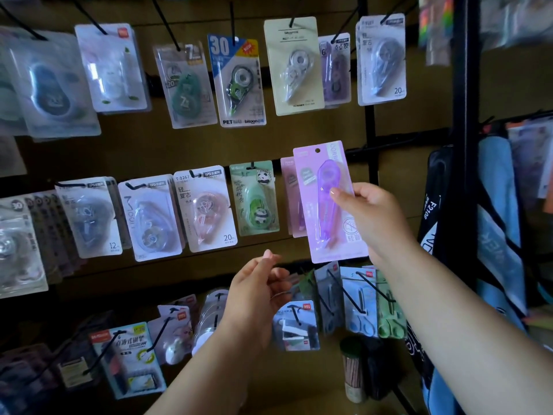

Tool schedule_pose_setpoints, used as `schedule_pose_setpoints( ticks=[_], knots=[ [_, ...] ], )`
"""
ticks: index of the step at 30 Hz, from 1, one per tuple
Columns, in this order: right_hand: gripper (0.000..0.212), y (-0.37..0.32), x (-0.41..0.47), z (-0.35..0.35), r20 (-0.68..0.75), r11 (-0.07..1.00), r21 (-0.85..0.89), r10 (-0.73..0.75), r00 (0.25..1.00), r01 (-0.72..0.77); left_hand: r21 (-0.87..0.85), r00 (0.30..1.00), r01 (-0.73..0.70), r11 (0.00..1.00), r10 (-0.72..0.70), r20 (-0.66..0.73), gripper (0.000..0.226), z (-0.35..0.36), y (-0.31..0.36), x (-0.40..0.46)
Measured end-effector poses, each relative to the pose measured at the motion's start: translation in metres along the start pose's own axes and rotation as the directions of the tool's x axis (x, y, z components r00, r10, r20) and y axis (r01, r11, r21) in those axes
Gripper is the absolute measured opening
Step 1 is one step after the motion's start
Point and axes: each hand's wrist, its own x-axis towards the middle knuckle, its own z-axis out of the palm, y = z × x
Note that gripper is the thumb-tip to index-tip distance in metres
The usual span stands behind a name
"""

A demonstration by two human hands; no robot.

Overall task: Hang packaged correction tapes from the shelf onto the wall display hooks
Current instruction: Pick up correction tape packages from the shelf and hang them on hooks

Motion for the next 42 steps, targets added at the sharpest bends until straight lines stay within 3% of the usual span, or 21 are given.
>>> schedule_pose_setpoints(
  ticks=[13, 27, 35, 42],
  knots=[
    [0.02, 0.005, 0.009, 0.004, -0.009, 0.996, -0.037, 0.078, 0.997, -0.079, 0.005, 1.0, 0.024, 1.0, -0.024, -0.011, 0.026, -0.003, -0.001, -0.002],
    [0.031, 0.028, 0.052, 0.033, -0.063, 0.95, -0.278, 0.131, 0.989, -0.143, 0.032, 1.0, 0.02, 0.999, -0.019, -0.023, 0.028, -0.015, -0.006, 0.002],
    [0.049, 0.044, 0.071, 0.037, -0.094, 0.902, -0.373, 0.199, 0.976, -0.22, 0.039, 0.998, 0.048, 0.998, -0.046, -0.031, 0.027, -0.019, -0.013, 0.008],
    [0.043, 0.056, 0.066, 0.035, -0.114, 0.89, -0.388, 0.211, 0.971, -0.239, 0.045, 0.998, 0.047, 0.998, -0.046, -0.03, 0.027, -0.022, -0.016, 0.009]
  ],
)
